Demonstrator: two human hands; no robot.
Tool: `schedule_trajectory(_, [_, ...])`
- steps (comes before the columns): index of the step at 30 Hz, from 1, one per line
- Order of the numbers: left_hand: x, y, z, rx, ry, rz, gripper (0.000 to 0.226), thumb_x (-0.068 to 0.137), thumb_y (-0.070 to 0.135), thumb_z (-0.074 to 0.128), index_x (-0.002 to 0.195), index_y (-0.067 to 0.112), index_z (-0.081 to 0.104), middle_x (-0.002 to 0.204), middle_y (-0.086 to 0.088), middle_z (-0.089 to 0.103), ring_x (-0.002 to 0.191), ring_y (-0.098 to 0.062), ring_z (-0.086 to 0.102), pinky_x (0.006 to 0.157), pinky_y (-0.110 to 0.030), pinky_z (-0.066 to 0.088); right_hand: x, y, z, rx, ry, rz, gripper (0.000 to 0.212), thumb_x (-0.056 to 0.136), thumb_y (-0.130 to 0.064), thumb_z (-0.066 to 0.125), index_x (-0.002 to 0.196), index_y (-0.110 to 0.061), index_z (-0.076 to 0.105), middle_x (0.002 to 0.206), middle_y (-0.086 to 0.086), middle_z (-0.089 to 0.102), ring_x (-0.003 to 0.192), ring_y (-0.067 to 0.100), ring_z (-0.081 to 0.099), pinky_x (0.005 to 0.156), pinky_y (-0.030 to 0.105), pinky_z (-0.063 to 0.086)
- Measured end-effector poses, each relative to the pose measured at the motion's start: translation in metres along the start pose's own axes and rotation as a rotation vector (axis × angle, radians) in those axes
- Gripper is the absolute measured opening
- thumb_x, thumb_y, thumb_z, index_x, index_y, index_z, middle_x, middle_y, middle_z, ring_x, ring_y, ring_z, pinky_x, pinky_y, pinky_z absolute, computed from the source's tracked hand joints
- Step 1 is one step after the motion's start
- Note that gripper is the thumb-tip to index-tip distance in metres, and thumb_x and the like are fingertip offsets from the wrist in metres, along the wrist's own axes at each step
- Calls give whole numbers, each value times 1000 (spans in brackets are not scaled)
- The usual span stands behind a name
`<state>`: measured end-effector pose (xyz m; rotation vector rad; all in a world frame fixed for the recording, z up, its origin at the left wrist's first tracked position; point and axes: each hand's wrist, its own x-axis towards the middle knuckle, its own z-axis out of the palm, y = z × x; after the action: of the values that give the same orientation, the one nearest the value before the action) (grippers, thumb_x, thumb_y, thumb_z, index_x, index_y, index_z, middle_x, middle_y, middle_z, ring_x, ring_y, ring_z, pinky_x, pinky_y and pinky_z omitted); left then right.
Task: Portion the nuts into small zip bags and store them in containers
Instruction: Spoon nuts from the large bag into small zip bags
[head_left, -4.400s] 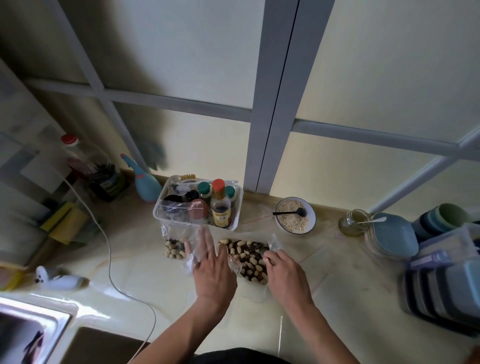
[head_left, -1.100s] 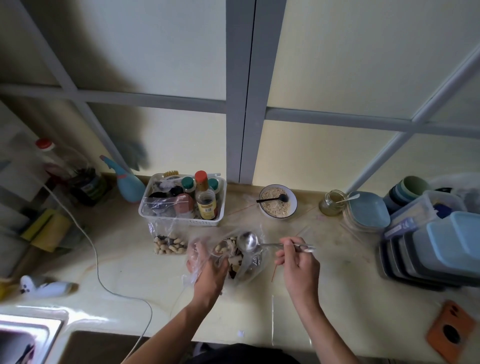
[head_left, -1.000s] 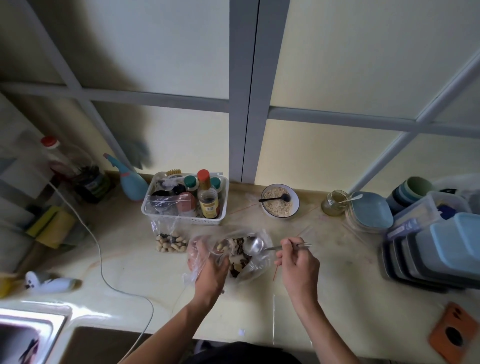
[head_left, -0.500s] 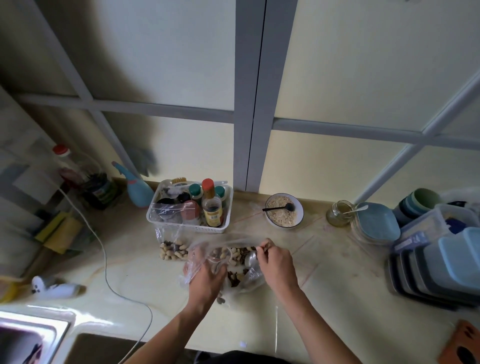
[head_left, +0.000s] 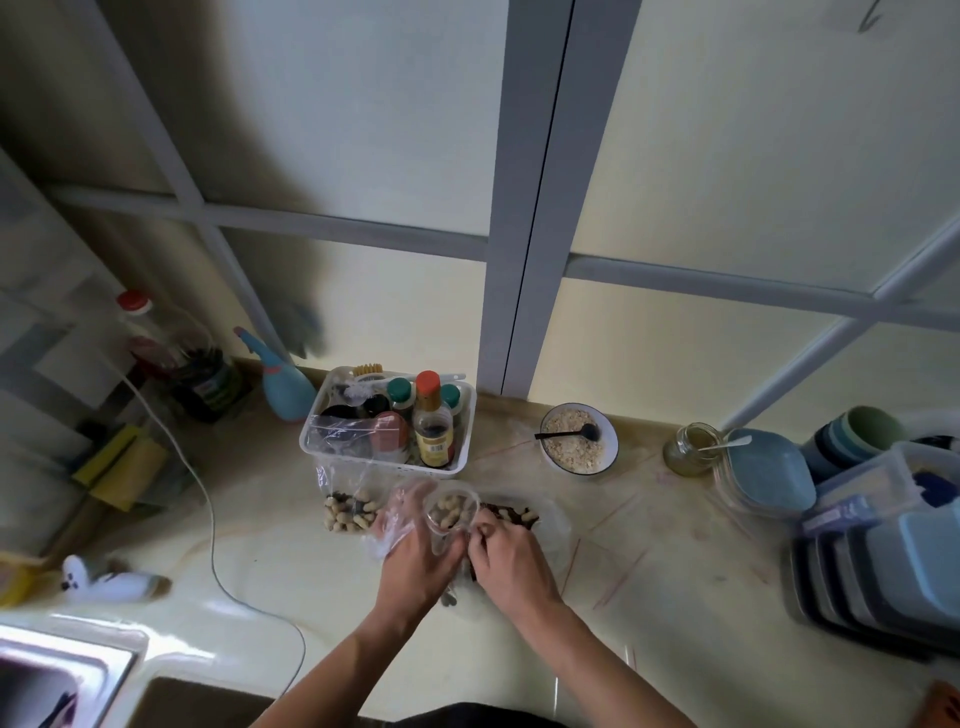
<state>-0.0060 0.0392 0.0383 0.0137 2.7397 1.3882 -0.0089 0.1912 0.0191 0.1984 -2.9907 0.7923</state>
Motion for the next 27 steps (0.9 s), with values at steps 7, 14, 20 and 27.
schedule_trajectory(7, [0,-4,-3,24,-16,28,69,89,32,71,138,38,23,132,2,52,106,-6,62,94,-33,52,-2,13,19,315,271,350,17,97,-16,63,81,-15,68,56,-10,56,49,7,51,52,20,38])
schedule_trajectory(14, [-1,-15,-1,136,17,173,70,88,49,60,140,52,14,136,15,42,121,-15,57,102,-59,43,1,19,31,851,166,798,21,101,-23,60,89,-21,77,74,-5,78,71,11,76,77,37,62])
schedule_trajectory(20, [-7,-15,0,221,-11,241,62,87,47,59,138,40,26,143,14,38,129,-21,50,101,-59,43,-5,27,29,1228,156,953,23,102,-16,60,98,1,75,89,16,78,79,28,77,72,35,62])
schedule_trajectory(27, [-15,-21,4,167,-97,55,69,88,45,62,140,39,17,116,13,62,103,-11,65,82,-31,53,-13,39,13,1501,150,948,26,106,-17,52,114,4,66,99,23,76,89,26,77,69,28,62])
